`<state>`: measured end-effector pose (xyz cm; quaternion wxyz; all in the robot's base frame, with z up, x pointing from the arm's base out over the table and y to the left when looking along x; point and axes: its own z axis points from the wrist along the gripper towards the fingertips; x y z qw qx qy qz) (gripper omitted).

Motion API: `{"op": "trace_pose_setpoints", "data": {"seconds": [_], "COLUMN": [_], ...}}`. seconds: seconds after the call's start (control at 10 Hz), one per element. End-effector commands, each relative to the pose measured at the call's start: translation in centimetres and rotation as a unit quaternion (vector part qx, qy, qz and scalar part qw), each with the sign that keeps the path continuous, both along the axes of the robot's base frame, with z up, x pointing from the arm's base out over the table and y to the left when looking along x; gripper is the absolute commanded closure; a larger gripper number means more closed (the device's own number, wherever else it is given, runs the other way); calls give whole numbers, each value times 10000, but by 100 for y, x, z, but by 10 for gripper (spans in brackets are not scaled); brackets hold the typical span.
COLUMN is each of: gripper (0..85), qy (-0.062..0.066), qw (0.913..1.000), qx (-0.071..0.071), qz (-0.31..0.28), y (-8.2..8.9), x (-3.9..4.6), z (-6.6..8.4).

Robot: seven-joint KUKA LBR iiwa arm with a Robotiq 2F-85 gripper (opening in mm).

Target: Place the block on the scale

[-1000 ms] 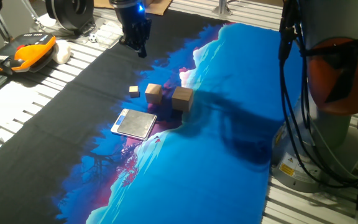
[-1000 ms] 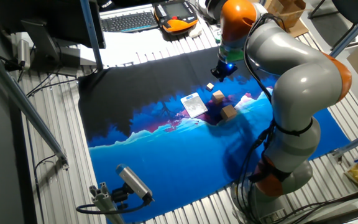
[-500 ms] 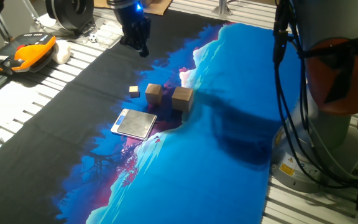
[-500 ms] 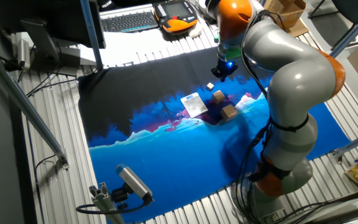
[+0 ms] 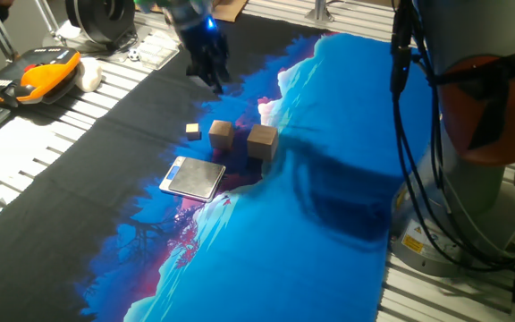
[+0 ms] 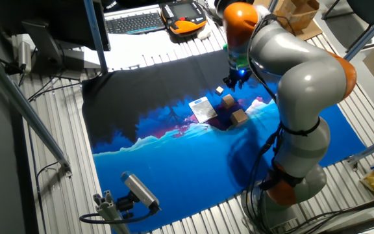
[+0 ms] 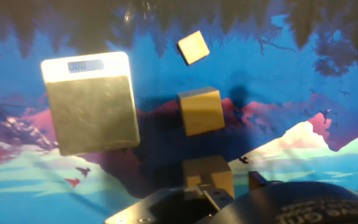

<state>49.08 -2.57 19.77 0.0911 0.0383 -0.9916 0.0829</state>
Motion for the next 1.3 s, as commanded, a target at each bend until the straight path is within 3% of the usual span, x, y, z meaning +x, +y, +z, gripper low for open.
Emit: {"op": "trace_pose_setpoints", "data": {"seconds": [0.0, 0.1, 0.2, 0.5, 0.8, 0.9, 1.0, 1.2], "gripper": [340, 340, 170, 170, 170, 170, 340, 340], "qy": [-81, -220, -368, -507, -452, -374, -314, -148], "qw": [9999, 9996, 9990, 9983, 9983, 9985, 9987, 9992], "qx": [-32, 55, 173, 217, 276, 278, 279, 256], "qz": [107, 162, 162, 191, 258, 278, 275, 280], "y": [-21, -73, -107, -116, -218, -238, -252, -288], "x": [-45, -93, -140, -260, -305, -303, -302, -300], "z": [-99, -243, -378, -636, -823, -862, -885, -946]}}
